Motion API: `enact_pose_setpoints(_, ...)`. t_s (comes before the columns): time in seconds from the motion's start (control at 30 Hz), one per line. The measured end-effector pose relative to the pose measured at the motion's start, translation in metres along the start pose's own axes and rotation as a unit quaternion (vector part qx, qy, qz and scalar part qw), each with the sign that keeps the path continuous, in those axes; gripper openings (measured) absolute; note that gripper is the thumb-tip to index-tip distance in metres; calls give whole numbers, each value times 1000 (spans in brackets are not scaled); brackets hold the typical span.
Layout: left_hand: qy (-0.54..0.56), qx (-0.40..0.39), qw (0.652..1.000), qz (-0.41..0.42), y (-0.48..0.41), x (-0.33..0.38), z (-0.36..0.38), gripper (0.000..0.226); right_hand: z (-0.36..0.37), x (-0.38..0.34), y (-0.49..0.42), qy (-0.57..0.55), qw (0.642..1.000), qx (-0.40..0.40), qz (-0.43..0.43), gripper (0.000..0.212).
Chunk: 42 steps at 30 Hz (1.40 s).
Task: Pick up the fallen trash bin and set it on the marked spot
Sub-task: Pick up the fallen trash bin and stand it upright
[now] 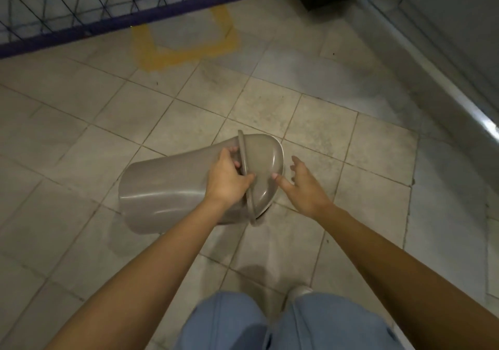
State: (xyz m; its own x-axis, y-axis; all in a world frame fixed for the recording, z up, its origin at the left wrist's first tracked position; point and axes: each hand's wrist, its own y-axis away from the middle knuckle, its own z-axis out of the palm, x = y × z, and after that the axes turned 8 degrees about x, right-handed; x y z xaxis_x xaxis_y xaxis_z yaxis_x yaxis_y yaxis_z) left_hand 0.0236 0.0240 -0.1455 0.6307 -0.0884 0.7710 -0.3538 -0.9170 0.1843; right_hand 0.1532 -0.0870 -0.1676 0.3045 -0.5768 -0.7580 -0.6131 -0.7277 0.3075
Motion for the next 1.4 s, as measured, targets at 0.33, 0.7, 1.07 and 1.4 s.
enact_pose_setpoints(0.33, -6, -34, 998, -49, -10, 3, 3, 48, 19, -4, 5, -71, 997, -19, -12, 59)
enact_pose_setpoints(0.7, 105, -22, 990, -92, -14, 13, -27, 28, 8, -28, 3, -23, 998, -24, -45, 76)
enact_pose_setpoints(1.07, 227, 21, 965, -131, -19, 48, -79, 15, -21, -56, -4, 21, 997, 51, -50, 74)
enact_pose_setpoints(1.4, 348, 9, 926, -146, -13, 34, -110, 16, -38, -69, -14, -52, 997, 42, 26, 74)
